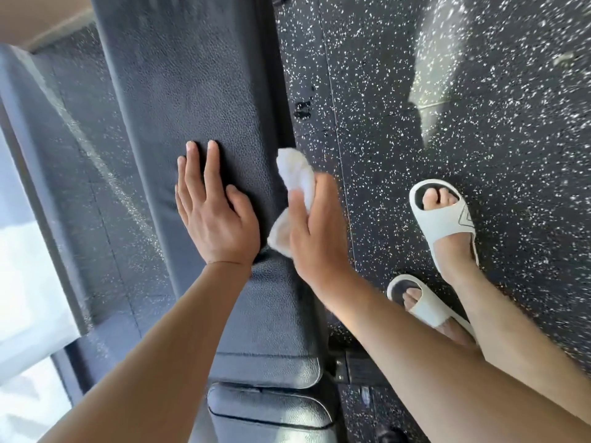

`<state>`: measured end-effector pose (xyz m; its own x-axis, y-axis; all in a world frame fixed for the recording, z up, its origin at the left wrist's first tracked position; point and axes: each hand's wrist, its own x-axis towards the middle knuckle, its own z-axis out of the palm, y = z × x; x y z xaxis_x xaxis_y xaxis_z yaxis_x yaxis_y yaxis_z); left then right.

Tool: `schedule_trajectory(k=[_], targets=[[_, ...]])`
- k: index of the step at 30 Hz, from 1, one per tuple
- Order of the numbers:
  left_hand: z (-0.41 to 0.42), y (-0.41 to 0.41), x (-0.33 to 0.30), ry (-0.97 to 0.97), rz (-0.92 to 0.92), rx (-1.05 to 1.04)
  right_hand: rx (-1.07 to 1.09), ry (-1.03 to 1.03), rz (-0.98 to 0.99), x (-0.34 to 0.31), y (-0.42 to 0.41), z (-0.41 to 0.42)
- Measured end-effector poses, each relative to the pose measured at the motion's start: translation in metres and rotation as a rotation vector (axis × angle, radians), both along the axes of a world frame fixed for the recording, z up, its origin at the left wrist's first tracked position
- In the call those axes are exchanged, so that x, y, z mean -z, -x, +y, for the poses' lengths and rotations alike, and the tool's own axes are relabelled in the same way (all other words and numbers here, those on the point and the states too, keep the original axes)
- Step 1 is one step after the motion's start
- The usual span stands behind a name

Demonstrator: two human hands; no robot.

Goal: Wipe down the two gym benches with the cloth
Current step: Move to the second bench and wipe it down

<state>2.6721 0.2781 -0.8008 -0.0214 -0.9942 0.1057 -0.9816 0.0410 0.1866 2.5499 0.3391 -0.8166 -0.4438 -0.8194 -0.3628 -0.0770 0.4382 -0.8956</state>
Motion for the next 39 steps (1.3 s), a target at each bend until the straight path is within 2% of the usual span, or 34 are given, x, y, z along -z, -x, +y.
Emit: schedule_trajectory(k=[6, 9, 12, 15, 20, 23, 29, 31, 34, 36, 39], targets=[[0.000, 0.001, -0.004, -0.019, 0.000, -0.010, -0.088, -0.122, -0.088, -0.017, -0.039, 0.175], [0.000, 0.000, -0.003, -0.022, -0.001, -0.007, -0.158, -0.115, -0.044, -0.020, -0.041, 0.207], [0.001, -0.003, 0.000, -0.016, 0.000, -0.006, -0.128, -0.157, -0.081, -0.012, -0.034, 0.172], [0.001, -0.004, 0.003, -0.005, 0.000, -0.007, -0.045, -0.103, -0.064, -0.003, -0.020, 0.090], [0.001, -0.003, 0.002, -0.027, 0.007, -0.025, 0.025, 0.032, 0.105, 0.003, 0.006, -0.051], [0.002, -0.005, 0.001, -0.042, 0.009, -0.018, 0.013, 0.075, 0.142, 0.003, 0.010, -0.065], [0.000, -0.005, 0.001, -0.089, 0.006, -0.035, -0.335, 0.186, 0.229, -0.010, 0.010, 0.019], [0.000, -0.005, 0.001, -0.115, 0.003, -0.048, -0.457, 0.244, 0.294, -0.015, 0.016, 0.023], [0.001, -0.007, 0.002, -0.139, -0.016, -0.036, -0.573, 0.266, 0.471, -0.018, 0.024, -0.019], [0.001, -0.007, 0.002, -0.138, -0.020, -0.044, -0.582, 0.249, 0.557, -0.021, 0.028, -0.073], [0.000, -0.005, 0.000, -0.143, -0.029, -0.046, -0.590, 0.333, 0.743, -0.027, 0.027, -0.170]])
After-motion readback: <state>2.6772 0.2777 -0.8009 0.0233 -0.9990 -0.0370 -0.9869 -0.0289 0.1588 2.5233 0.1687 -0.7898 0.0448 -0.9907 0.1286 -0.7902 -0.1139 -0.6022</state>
